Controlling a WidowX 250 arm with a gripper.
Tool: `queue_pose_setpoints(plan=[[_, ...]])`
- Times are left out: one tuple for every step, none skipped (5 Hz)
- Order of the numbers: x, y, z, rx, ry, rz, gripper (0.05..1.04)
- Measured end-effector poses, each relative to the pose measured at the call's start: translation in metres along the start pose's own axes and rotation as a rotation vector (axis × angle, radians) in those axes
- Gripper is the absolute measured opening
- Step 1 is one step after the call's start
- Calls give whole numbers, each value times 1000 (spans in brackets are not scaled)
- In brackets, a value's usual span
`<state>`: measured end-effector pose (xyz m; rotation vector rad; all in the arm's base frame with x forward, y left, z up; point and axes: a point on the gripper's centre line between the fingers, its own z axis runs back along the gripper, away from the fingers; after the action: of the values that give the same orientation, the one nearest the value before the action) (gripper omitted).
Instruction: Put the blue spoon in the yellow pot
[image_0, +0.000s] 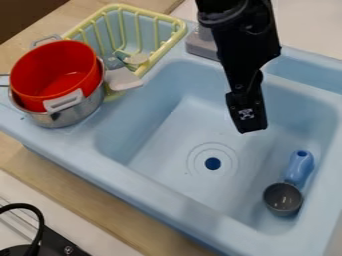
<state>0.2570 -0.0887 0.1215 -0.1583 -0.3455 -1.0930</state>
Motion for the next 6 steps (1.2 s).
queue_pose_setpoints(plan=[[15,-6,-16,-22,41,-58,998],[20,-15,-28,-5,102,-20,998],[19,-20,-31,6,141,76,998],[4,-35,-40,8,153,210,998],[-3,-44,-38,1,107,272,998],[-6,-51,-48,-19,45,303,998]])
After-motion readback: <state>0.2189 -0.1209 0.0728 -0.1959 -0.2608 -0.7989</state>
